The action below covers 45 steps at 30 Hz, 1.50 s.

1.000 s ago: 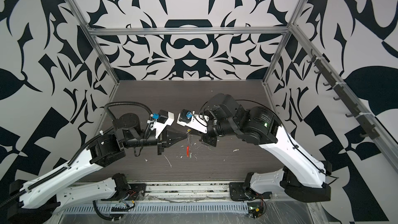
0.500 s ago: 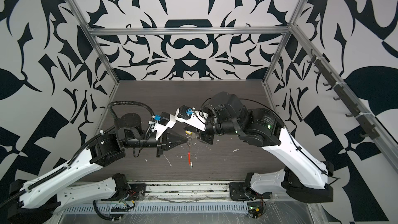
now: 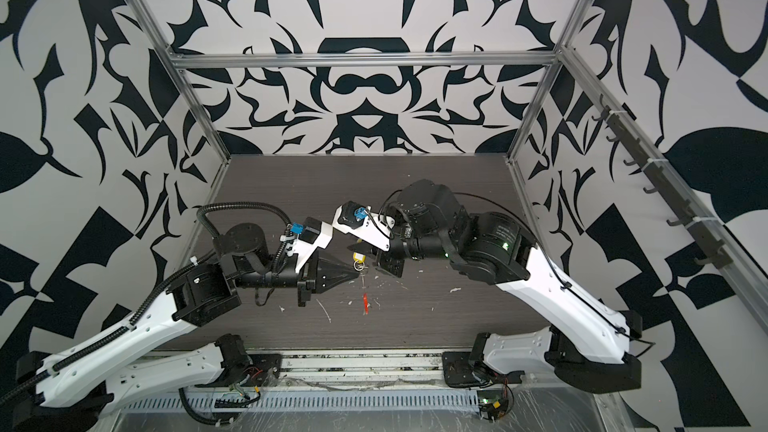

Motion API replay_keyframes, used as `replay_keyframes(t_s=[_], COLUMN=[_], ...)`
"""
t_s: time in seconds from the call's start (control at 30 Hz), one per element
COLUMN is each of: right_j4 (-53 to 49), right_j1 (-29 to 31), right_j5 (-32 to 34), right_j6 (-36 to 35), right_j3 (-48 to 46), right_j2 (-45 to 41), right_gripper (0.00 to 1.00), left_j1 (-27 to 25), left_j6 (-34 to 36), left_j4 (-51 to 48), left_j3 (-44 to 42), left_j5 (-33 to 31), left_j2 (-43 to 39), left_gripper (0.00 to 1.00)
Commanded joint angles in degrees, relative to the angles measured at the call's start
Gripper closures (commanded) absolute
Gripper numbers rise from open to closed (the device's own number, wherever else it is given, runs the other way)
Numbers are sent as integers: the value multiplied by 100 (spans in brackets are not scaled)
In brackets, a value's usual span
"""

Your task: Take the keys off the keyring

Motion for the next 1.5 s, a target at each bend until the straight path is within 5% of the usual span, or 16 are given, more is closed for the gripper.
replay_keyframes(t_s=[0.0, 0.47, 0.83, 1.13, 1.47], right_j4=[406, 1218, 3006, 3882, 4613], right_j1=[10, 11, 11, 2, -537], right_j5=[-11, 294, 1023, -24, -1309], right_j6=[172, 602, 1388, 2407, 3117], right_j3=[-9, -97, -1650, -3247, -3858], right_j2=[53, 51, -1283, -2251, -2135], right_gripper=[77, 49, 53, 50, 50], left_j1=[35, 34, 35, 39, 34], left_j6=[-257, -729, -714, -691, -740], left_j4=[711, 1904, 2491, 2561, 2638], left_j3=[-172, -955, -1387, -1444, -1521], left_j5=[74, -789, -1886, -2143, -1934], left_j2=[-218, -709, -897, -940, -1012], left_gripper=[100, 100, 100, 100, 100])
